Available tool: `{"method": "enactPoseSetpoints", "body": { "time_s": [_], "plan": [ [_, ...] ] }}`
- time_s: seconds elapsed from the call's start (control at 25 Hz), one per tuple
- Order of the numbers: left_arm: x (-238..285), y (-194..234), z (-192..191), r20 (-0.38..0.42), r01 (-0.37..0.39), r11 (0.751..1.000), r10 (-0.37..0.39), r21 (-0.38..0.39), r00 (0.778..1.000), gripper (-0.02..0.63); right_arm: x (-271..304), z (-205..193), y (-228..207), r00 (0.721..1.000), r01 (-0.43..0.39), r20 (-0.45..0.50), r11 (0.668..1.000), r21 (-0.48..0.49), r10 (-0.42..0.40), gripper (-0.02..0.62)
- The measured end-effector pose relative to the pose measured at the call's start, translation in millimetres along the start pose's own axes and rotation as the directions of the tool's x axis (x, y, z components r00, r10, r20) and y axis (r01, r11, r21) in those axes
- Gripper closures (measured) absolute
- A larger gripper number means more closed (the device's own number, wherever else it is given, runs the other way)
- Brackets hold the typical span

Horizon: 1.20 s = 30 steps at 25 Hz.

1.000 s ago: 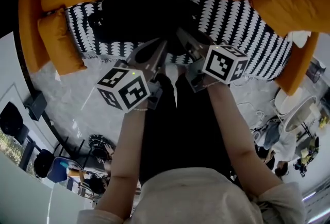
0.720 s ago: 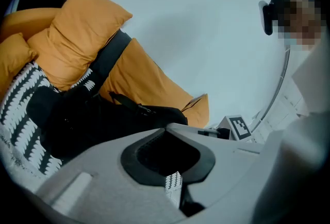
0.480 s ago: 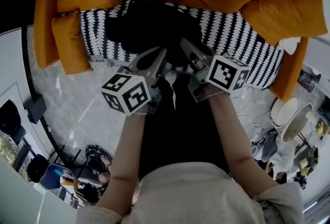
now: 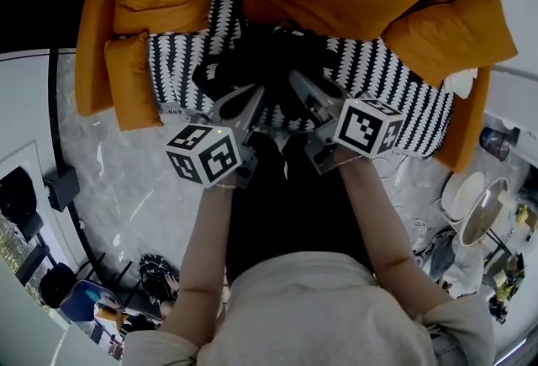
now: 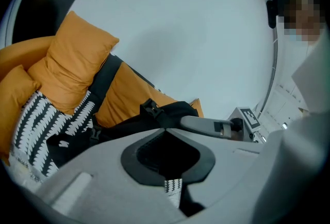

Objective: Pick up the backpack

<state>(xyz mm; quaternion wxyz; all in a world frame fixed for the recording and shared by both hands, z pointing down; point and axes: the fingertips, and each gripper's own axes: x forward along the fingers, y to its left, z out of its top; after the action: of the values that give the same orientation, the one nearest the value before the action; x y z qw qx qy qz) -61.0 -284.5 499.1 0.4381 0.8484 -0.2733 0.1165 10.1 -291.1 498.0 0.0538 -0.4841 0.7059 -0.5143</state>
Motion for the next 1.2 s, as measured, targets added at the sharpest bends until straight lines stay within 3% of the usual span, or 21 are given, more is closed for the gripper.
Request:
{"method": "enactPoseSetpoints", "body": {
  "time_s": [0.32,0.72,0.92,1.2],
  "plan": [
    [-37.8,-11.8,38.9,0.053,-0.009,0.999,0.006,0.050,0.999,0.598,-30.2,36.3,54.3,0.996,-0.041,0.078,0.999,-0.026,0.043,0.534],
    [-53.9,-69.7,82.1,0.107,0.074,0.989,-0.088,0.132,0.990,0.598,-63.6,85.1,124.1,0.972,-0.132,0.181,0.986,-0.103,0.149,0.534],
    [-62.6,-99.9,105.7,0.136,0.117,0.972,-0.146,0.202,0.980,0.598,-79.0,101.2,157.0,0.951,-0.176,0.235,0.977,-0.123,0.201,0.533],
    [-83.5,-128.8,137.0,0.189,0.166,0.957,-0.213,0.237,0.959,0.598,-85.6,118.2,192.8,0.928,-0.219,0.276,0.965,-0.141,0.251,0.533]
  ]
}}
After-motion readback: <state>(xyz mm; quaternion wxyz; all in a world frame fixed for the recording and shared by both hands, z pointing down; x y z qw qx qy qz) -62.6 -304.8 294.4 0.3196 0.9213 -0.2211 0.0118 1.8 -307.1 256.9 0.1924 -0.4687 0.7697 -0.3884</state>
